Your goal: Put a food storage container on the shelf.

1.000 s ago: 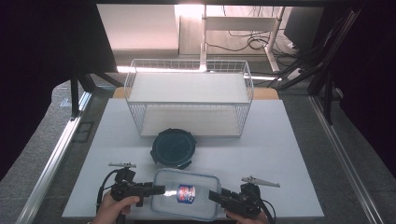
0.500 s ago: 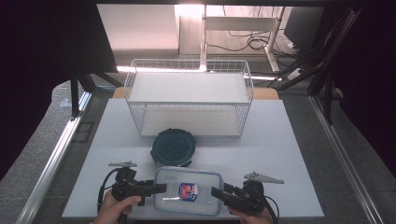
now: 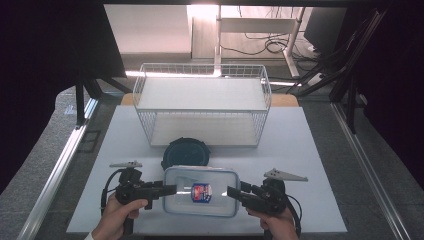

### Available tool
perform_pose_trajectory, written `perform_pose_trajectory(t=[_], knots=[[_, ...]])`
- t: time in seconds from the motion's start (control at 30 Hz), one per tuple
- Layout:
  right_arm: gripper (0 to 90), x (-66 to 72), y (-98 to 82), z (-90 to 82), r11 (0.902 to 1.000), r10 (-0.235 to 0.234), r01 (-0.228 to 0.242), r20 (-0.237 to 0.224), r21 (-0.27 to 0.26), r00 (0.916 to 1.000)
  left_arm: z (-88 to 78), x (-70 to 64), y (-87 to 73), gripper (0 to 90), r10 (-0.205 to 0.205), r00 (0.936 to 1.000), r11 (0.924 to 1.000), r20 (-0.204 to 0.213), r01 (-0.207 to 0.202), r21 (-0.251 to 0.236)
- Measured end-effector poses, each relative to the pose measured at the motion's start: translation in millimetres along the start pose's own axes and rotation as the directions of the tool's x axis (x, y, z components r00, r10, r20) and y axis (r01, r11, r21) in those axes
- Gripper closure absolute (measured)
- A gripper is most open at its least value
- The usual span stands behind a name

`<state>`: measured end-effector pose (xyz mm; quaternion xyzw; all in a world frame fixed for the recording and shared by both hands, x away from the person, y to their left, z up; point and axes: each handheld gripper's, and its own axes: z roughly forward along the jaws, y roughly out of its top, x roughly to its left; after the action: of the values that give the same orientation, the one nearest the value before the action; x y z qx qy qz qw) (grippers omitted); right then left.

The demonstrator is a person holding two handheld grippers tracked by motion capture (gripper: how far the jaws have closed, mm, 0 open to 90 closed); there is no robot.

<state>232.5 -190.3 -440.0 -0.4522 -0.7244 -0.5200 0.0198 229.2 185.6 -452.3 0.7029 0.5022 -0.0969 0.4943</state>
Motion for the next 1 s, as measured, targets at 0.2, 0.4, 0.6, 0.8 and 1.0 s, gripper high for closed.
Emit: perform_pose_trajectory(t=[0.2, 0.4, 0.6, 0.8, 1.0], knots=[[47.8, -2.6, 10.7, 1.2, 0.9998, -0.016, 0.016, -0.008, -0.015, 0.9998, -1.9, -0.9, 9.9, 45.0, 0.011, 0.9999, 0.9997, -0.002, -0.011, -0.019], [47.8, -2.9, 24.1, 1.5, 0.9991, -0.033, 0.033, -0.011, -0.025, 0.9994, -5.4, -4.7, 23.7, 45.1, 0.032, 0.9994, 0.999, -0.012, -0.032, -0.031], [47.8, 0.7, 39.6, -2.3, 0.9968, -0.064, 0.064, -0.006, -0.048, 0.9979, -9.1, -8.8, 37.7, 45.1, 0.047, 0.9989, 0.9977, -0.004, -0.047, -0.049], [47.9, 4.2, 58.2, -5.0, 0.9941, -0.09, 0.09, -0.001, -0.06, 0.9959, -14.1, -10.6, 54.4, 45.6, 0.054, 0.9985, 0.9964, 0.012, -0.053, -0.066], [48.1, 4.8, 79.9, -3.8, 0.991, -0.111, 0.111, 0.0, -0.075, 0.9938, -17.3, -12.1, 76.8, 45.5, 0.063, 0.998, 0.995, 0.004, -0.062, -0.079]])
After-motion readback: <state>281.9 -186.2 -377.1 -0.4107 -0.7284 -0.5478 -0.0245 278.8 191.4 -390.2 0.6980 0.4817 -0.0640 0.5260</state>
